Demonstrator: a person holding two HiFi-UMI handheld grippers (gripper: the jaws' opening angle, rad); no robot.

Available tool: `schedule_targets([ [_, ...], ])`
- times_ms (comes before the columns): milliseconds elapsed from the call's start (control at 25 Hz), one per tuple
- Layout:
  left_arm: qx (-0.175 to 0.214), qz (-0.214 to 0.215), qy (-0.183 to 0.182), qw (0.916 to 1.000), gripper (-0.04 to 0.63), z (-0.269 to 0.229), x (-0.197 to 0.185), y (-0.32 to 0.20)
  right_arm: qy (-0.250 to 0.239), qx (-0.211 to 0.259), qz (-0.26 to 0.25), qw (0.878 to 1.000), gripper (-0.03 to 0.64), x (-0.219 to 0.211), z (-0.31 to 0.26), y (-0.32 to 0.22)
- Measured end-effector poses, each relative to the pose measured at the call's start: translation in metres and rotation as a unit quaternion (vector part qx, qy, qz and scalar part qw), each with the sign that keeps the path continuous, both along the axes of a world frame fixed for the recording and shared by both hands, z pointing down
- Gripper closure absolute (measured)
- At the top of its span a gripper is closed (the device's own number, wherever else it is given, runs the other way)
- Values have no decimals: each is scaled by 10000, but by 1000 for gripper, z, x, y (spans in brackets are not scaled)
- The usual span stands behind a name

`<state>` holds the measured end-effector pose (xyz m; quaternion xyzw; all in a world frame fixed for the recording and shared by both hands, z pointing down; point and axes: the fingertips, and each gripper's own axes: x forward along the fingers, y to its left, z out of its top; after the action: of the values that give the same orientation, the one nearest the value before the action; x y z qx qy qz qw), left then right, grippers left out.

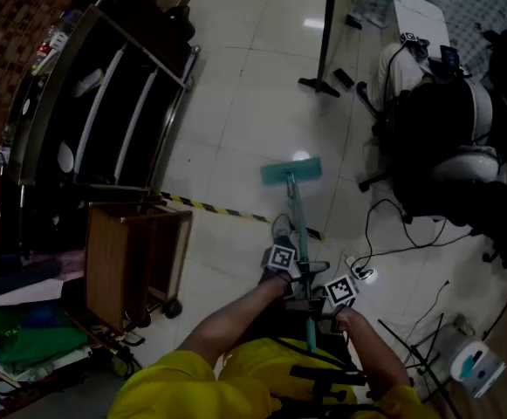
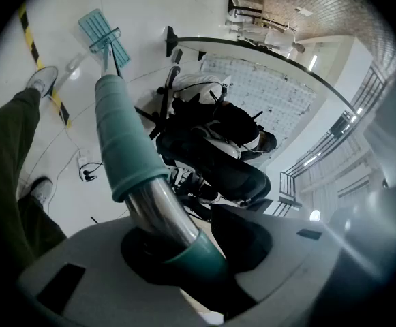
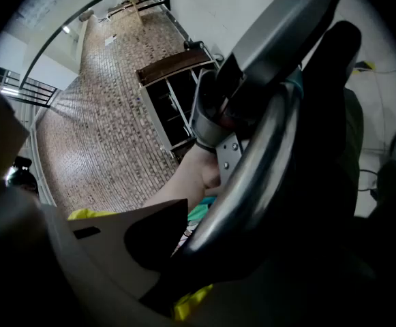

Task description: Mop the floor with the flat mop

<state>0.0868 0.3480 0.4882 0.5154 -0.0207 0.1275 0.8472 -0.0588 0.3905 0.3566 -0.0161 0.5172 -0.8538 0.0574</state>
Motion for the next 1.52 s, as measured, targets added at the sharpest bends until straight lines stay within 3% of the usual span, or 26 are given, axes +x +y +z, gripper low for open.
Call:
schedule_targets([
  [120, 328, 76, 289, 9990, 460, 45, 20, -49, -30, 422, 206, 9989, 509, 9, 49, -46],
  [240, 537, 344, 295, 9975, 460, 96, 27, -62, 165, 702, 137, 9973, 509, 12, 102, -61],
  [400, 203, 457, 469, 9976, 466, 143, 30, -62, 40, 528, -61, 9986, 519, 12, 147, -62],
  [520, 234, 691, 383, 9966, 466, 166, 35, -79, 46, 597, -294, 9978, 518, 16, 172, -74],
  [640, 333, 290, 530, 9976, 484, 182, 48, -137, 249, 811, 81, 9964, 541, 31, 202, -123],
  [800, 562, 58, 681, 9961, 486, 204, 69, -240, 514, 955, 485, 9929, 549, 55, 250, -216],
  [920, 914, 74, 678, 9935, 485, 224, 77, -306, 333, 973, 987, 9898, 552, 66, 262, -282],
  [1040, 1219, 150, 684, 9901, 480, 233, 84, -334, 206, 1058, 1149, 9875, 548, 71, 259, -311],
  [1160, 1305, 178, 532, 9899, 480, 225, 77, -315, 131, 1028, 1015, 9894, 549, 63, 245, -290],
  [1280, 1054, 425, 398, 9927, 474, 206, 64, -229, 48, 835, 657, 9943, 549, 49, 220, -208],
  [1400, 570, 94, 460, 9973, 474, 174, 56, -119, 24, 375, 400, 9985, 552, 43, 182, -103],
  [1520, 294, -479, 203, 9982, 479, 137, 45, -41, -23, -87, 72, 9999, 557, 44, 138, -20],
])
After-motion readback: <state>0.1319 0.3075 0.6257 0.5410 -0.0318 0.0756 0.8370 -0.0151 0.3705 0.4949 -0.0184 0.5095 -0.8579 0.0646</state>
